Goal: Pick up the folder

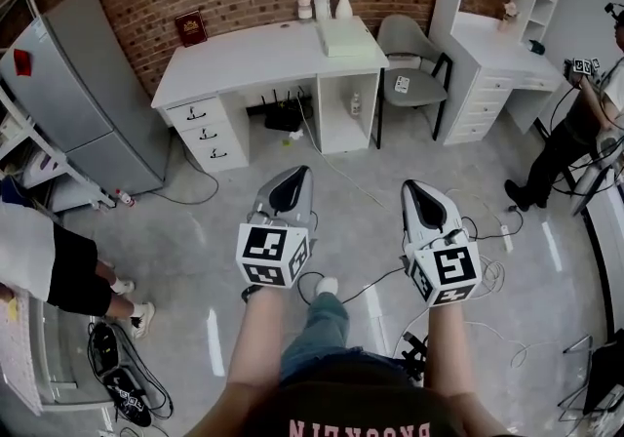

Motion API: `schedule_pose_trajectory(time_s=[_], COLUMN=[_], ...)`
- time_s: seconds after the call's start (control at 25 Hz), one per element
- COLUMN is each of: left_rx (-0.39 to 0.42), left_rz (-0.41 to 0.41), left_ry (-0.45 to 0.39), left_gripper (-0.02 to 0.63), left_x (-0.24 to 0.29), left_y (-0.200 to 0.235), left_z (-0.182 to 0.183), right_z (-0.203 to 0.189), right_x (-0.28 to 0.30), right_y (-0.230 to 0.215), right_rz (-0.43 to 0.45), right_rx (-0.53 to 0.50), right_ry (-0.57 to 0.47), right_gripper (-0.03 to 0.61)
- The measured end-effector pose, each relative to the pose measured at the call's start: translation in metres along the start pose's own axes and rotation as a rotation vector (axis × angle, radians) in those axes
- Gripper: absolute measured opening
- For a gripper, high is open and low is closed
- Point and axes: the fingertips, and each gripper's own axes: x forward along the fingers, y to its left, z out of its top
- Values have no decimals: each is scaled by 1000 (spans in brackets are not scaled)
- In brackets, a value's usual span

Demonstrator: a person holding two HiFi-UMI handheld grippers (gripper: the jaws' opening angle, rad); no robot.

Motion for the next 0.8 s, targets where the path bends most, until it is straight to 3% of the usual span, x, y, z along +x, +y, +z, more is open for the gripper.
schedule_pose_trajectory(time_s=[0.44, 0.8], left_rx=[-21, -36], left_rz=[-40, -43], left_ry=[0, -3], left_gripper=[-2, -2], left_x=[131, 207], left_y=[83, 148], left_z=[4, 12], right_z=[-5, -3], right_x=[142, 234], right_y=[-47, -71], right_rz=[-30, -57], right_rx=[-1, -17], right_ry=[32, 45], right_gripper=[2, 2])
